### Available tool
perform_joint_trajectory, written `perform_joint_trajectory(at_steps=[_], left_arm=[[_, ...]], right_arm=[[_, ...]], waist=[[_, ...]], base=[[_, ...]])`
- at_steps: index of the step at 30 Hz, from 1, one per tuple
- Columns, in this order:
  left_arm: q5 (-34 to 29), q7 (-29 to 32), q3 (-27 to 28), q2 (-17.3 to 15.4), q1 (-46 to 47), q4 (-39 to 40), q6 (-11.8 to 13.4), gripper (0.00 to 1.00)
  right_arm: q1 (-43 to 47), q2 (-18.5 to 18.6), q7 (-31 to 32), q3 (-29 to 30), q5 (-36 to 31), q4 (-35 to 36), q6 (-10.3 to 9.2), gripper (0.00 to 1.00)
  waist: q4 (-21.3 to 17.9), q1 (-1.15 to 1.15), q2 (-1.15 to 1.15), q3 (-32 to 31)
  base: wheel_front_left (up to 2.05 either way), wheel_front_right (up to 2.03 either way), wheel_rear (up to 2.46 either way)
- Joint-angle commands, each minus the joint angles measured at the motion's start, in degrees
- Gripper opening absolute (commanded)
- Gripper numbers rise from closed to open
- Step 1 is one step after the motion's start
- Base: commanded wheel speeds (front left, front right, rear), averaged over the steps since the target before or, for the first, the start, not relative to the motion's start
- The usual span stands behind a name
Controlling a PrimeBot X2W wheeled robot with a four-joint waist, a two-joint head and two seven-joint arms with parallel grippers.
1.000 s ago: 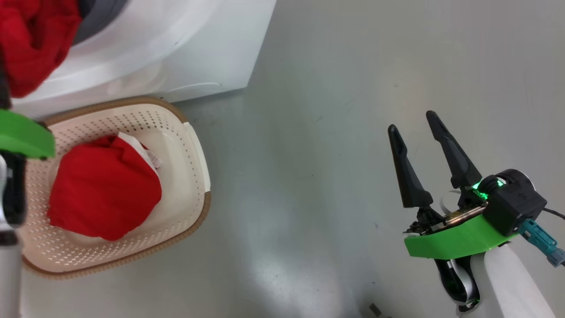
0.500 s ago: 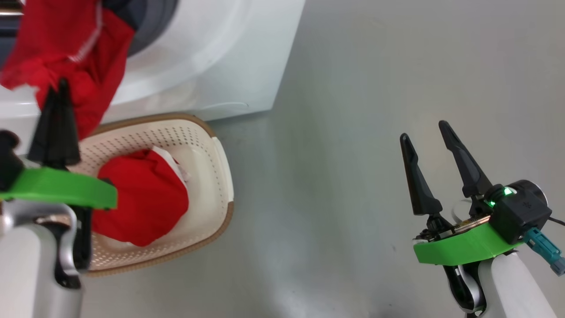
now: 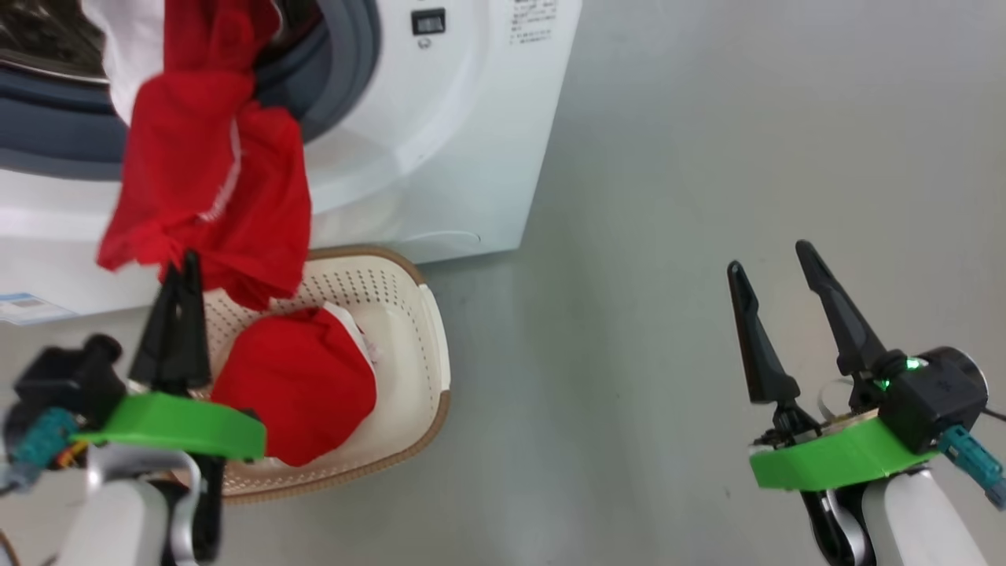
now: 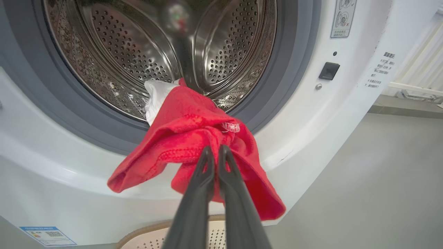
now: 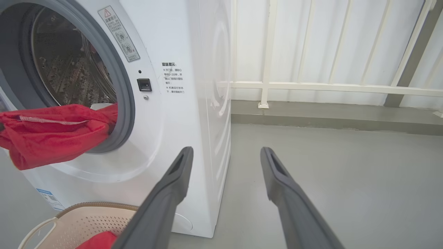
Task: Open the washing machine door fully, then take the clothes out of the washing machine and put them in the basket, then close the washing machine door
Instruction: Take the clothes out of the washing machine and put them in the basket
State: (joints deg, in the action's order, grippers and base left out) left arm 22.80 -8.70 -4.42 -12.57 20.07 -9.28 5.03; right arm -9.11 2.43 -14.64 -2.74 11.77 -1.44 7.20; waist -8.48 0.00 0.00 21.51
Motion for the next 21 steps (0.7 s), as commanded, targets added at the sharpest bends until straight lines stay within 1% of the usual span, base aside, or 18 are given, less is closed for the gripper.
perform_joint_trajectory(at_steps=[1,16,21], left_arm=[[0.34,-0.46,1.17,-0.64,-1.23,1.71,-0.13,0.00],[1.76,0.32,-2.80,2.73,-6.95,0.94,-0.78,0.00],[2.32,1.22,-4.70,4.07,-9.19,-0.15,-1.16,0.00]], right_arm=[[1.65,0.44,-0.36,-0.97,-0.78,1.35,0.29,1.00],[4.26,0.44,-0.36,-0.15,-1.66,1.20,0.29,1.00],[4.87,0.44,-0.36,0.09,-1.84,1.61,0.29,1.00]], waist=[[0.90,0.00,0.00,-1.70],[2.14,0.00,0.00,-6.53],[2.24,0.00,0.00,-6.68]], base=[[0.00,0.00,0.00],[0.00,0.00,0.00],[0.00,0.00,0.00]])
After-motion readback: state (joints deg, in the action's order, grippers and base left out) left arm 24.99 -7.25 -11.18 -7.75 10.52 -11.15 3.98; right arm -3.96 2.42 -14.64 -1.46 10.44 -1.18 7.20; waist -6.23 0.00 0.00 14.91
